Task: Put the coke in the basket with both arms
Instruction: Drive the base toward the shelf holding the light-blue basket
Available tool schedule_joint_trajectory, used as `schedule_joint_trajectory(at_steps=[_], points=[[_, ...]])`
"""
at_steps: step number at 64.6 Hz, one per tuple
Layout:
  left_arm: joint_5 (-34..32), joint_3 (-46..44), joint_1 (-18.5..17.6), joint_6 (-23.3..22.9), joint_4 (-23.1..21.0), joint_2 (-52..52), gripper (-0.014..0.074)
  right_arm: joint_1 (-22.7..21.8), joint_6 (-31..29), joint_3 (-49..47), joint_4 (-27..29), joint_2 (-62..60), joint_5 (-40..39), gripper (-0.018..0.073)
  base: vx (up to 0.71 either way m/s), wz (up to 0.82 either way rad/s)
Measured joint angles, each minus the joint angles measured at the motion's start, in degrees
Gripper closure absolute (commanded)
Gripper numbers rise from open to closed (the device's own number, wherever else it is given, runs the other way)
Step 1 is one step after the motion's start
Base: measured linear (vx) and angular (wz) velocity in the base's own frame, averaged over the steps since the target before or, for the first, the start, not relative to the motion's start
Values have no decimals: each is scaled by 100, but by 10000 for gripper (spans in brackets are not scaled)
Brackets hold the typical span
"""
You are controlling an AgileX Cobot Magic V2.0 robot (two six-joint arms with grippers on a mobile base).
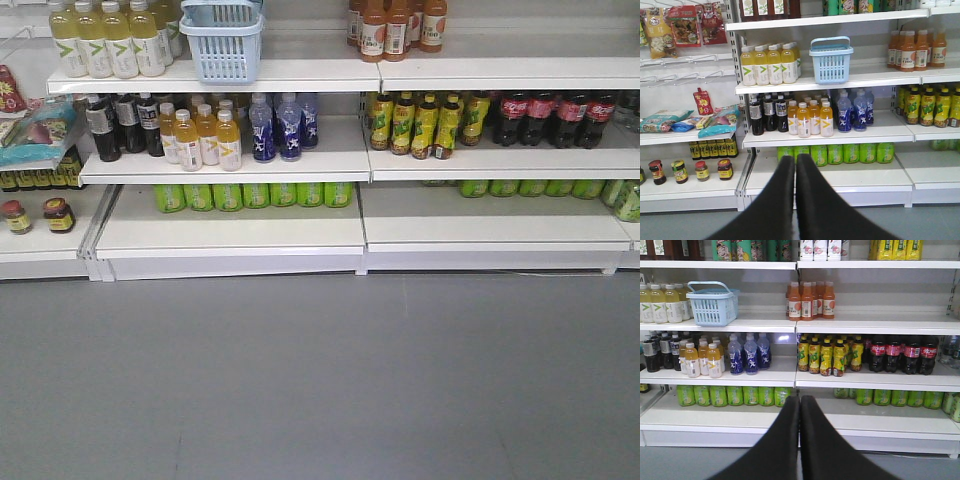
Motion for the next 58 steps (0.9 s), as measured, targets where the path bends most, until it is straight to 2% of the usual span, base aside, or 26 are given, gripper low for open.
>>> schedule_joint_trajectory(at_steps=[58], points=[[0,0,0,0,0,0,603,0,0,0,0,0,0,569,0,0]])
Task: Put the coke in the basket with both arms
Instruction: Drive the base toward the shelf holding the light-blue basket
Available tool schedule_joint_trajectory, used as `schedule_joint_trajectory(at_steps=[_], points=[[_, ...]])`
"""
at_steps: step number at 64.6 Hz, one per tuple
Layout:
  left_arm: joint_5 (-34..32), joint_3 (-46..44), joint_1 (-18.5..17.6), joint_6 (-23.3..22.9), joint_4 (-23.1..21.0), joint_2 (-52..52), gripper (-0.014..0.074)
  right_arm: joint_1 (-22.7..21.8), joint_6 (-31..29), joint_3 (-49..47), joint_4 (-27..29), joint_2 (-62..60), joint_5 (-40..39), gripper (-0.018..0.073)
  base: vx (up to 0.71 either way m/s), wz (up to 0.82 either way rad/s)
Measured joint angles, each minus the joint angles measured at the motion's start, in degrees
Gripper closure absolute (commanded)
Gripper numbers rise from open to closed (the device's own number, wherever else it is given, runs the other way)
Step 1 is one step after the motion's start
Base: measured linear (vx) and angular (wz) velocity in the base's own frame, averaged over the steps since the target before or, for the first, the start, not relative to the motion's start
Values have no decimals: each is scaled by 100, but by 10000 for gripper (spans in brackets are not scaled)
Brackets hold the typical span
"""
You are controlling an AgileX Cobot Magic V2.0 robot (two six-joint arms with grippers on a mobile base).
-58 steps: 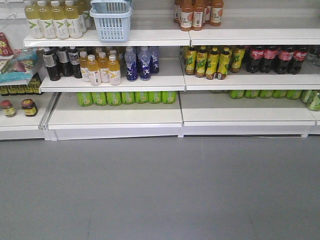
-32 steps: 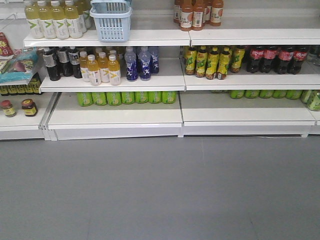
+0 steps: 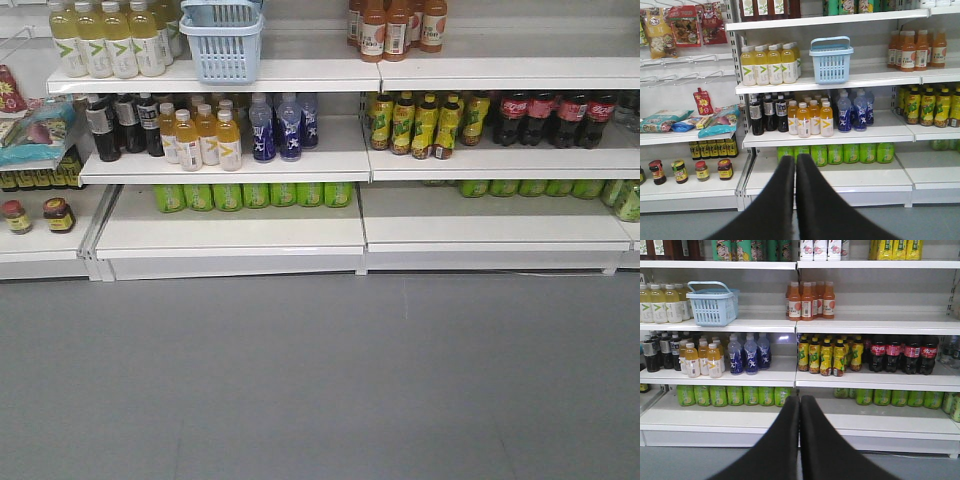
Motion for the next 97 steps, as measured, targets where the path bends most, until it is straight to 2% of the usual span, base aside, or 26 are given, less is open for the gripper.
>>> schedule_joint_trajectory(at_steps=[97], points=[[0,0,0,0,0,0,603,0,0,0,0,0,0,569,3,4]])
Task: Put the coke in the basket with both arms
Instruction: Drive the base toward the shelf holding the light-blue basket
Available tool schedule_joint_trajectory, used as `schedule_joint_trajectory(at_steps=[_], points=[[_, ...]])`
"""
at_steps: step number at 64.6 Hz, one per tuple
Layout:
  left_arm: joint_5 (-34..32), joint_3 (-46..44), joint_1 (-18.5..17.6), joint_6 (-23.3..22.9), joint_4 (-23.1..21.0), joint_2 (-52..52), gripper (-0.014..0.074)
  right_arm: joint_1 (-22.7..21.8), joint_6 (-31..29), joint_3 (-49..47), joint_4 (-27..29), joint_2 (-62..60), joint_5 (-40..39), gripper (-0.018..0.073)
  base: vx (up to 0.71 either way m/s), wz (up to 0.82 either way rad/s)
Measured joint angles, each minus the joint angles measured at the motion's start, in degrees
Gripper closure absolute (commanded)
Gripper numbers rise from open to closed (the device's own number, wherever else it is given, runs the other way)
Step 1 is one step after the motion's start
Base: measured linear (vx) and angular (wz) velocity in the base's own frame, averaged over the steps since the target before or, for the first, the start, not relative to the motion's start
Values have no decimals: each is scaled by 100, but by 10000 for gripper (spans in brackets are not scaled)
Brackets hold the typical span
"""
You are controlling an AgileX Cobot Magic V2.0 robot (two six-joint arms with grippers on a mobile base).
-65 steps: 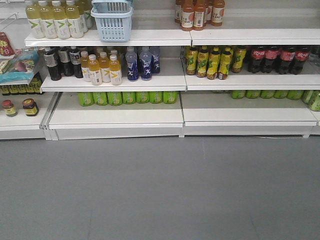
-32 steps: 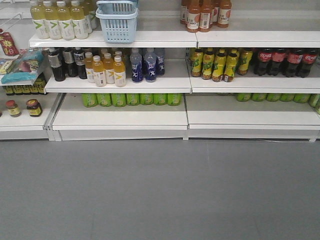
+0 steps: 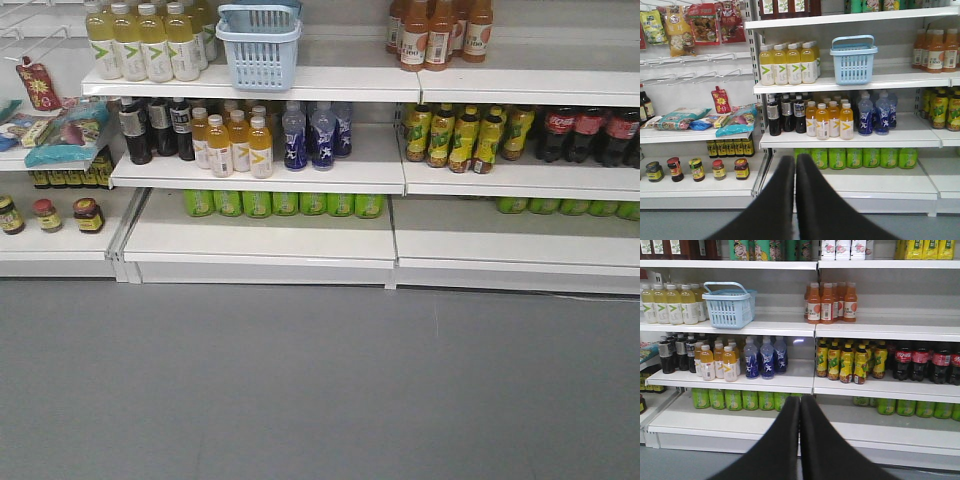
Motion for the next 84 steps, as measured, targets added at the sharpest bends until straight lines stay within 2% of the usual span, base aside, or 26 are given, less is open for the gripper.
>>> schedule_joint_trajectory(at_steps=[84], points=[[0,0,0,0,0,0,603,0,0,0,0,0,0,569,15,4]])
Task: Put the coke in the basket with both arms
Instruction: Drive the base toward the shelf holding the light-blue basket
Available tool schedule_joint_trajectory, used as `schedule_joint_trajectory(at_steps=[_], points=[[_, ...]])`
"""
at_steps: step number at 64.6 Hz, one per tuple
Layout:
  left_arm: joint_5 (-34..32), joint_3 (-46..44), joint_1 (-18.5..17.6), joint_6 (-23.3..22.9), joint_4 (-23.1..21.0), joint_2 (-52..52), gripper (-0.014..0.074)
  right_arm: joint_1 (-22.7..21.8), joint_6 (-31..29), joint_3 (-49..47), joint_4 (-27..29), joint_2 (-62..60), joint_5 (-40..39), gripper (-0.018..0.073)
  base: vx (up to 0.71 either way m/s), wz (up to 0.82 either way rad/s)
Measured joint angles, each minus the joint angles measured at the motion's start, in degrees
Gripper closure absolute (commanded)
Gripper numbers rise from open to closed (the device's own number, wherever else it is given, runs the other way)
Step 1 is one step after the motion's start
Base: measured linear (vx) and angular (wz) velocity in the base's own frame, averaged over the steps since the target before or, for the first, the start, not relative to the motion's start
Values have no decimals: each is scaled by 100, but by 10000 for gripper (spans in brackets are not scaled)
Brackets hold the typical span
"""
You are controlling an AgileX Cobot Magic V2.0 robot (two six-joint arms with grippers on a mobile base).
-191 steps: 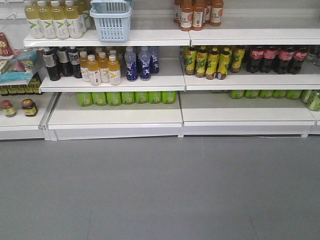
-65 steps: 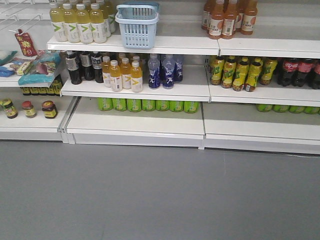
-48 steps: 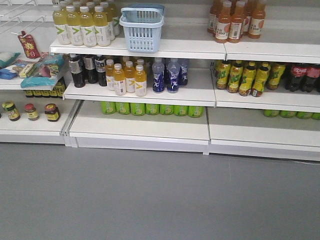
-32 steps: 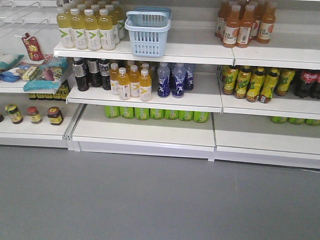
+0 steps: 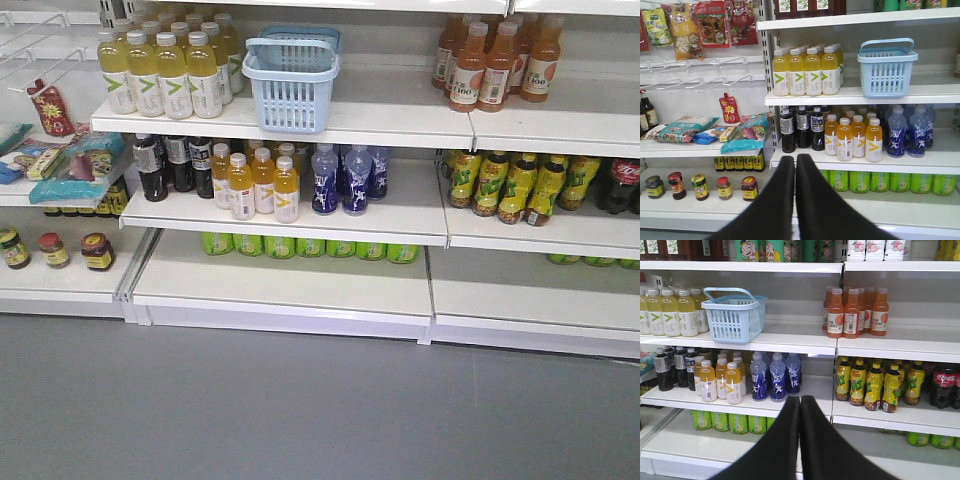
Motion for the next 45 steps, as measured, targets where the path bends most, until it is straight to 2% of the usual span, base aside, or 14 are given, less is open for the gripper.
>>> schedule_joint_trajectory(at_steps=[45], points=[[0,0,0,0,0,0,603,0,0,0,0,0,0,569,19,-7]])
